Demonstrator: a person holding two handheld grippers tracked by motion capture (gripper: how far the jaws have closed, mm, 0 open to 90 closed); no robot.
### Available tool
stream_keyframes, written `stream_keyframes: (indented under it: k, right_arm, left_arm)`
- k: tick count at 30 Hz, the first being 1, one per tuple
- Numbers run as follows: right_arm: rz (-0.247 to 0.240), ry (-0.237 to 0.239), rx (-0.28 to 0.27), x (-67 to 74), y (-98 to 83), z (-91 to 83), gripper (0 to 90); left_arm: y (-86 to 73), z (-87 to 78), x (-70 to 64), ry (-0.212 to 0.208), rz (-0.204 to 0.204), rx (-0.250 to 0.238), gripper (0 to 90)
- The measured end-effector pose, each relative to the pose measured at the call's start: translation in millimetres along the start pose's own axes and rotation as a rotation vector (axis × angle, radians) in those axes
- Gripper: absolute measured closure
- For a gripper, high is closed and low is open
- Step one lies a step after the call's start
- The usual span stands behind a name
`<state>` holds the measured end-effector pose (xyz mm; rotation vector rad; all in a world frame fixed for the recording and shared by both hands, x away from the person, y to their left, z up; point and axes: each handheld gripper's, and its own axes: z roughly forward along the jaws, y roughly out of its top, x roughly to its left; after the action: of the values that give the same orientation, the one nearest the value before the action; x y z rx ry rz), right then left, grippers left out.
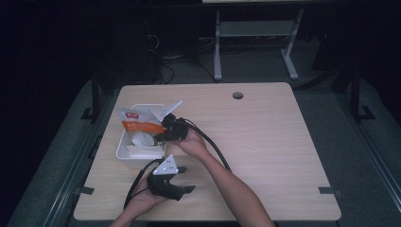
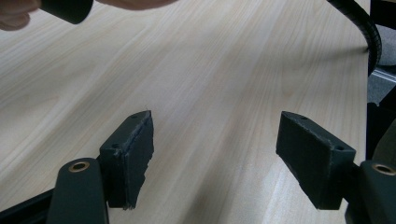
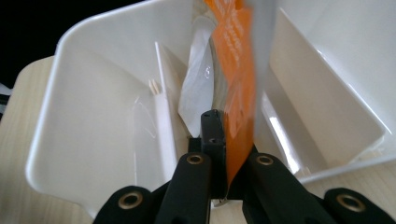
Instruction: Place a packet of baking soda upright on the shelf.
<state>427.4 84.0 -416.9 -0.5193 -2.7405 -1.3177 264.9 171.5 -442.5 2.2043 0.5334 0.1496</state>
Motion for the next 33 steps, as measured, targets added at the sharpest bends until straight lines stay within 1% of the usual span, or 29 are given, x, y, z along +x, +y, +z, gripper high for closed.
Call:
stream_keyframes:
  k: [1,2,3,4,5,6,7,9,10,11,12,13,14,16,20,22,23,26,28,32,33]
  right_arm:
    - [-0.003,-0.004,0.001,-0.6,-1.3,0.5,89.8]
    - [0.008,-0.006,-0.003,-0.5,-2.3,0.8,89.4]
    - [0.008,-0.006,-0.003,-0.5,-2.3,0.8,89.4]
    - [-0.002,-0.013,0.0,1.1,-1.1,0.3,87.7]
    - [-0.002,-0.013,0.0,1.1,-1.1,0.3,87.7]
    - [-0.007,-0.01,-0.006,1.4,-0.3,-0.7,84.7]
    - [-0.001,0.001,-0.016,1.8,0.5,-2.5,83.1]
    - [0.003,-0.003,-0.046,1.8,1.9,-7.9,81.2]
    - [0.003,-0.003,-0.046,1.8,1.9,-7.9,81.2]
    - [0.025,0.009,-0.074,-0.3,2.4,-13.4,85.3]
    - [0.025,0.009,-0.074,-0.3,2.4,-13.4,85.3]
    - [0.022,0.004,-0.07,-1.5,1.9,-14.0,89.3]
    - [0.022,0.004,-0.07,-1.5,1.9,-14.0,89.3]
    - [0.02,-0.03,-0.062,-0.7,0.7,-13.2,89.6]
    - [0.028,-0.021,-0.062,-2.3,0.4,-14.2,88.7]
    - [0.029,-0.019,-0.063,-2.0,0.4,-15.1,84.5]
    - [0.023,-0.033,-0.062,-1.6,1.0,-17.8,82.4]
    - [0.017,-0.035,-0.058,-1.3,1.3,-20.1,81.9]
    - [0.014,-0.033,-0.064,-1.0,1.2,-23.3,80.5]
    - [0.025,-0.021,-0.077,-1.1,0.5,-32.6,79.3]
    - [0.037,-0.008,-0.087,-2.1,-0.7,-38.2,78.9]
  left_arm:
    - [-0.2,0.5,-0.1,-0.002,0.0,0.002,27.3]
    - [-0.5,1.2,-0.4,-0.001,0.007,0.009,27.3]
    - [-0.5,1.2,-0.4,-0.001,0.007,0.009,27.3]
    - [-0.7,1.6,-0.7,-0.002,0.007,0.009,27.3]
    - [-0.9,1.7,-0.8,-0.003,0.006,0.01,27.3]
    - [-1.1,1.7,-0.5,-0.003,0.007,0.01,27.3]
    - [-1.1,1.5,-0.1,-0.002,0.007,0.01,27.3]
    - [-1.1,1.3,0.5,-0.002,0.002,0.008,27.2]
    - [-1.1,1.3,0.8,0.0,0.0,0.008,27.2]
    - [-1.0,1.2,1.1,0.001,-0.001,0.008,27.3]
    - [-1.0,1.3,1.2,0.002,-0.001,0.008,27.3]
    - [-0.9,1.6,1.4,0.002,-0.001,0.008,27.3]
    - [-0.9,1.6,1.4,0.002,-0.001,0.008,27.3]
    - [-0.7,1.8,1.4,0.001,0.0,0.007,27.3]
    - [-1.3,1.6,1.0,0.003,0.001,0.01,27.3]
    - [-1.8,1.5,1.8,0.003,0.0,0.007,27.3]
    - [-1.9,1.5,2.3,0.003,0.0,0.008,27.3]
    - [-2.0,2.4,3.2,0.006,-0.001,0.012,27.3]
    - [-1.9,2.8,3.0,0.007,-0.001,0.012,27.3]
    - [-1.5,2.8,2.7,0.011,0.0,0.009,27.3]
    - [-1.3,2.7,2.7,0.013,0.001,0.006,27.3]
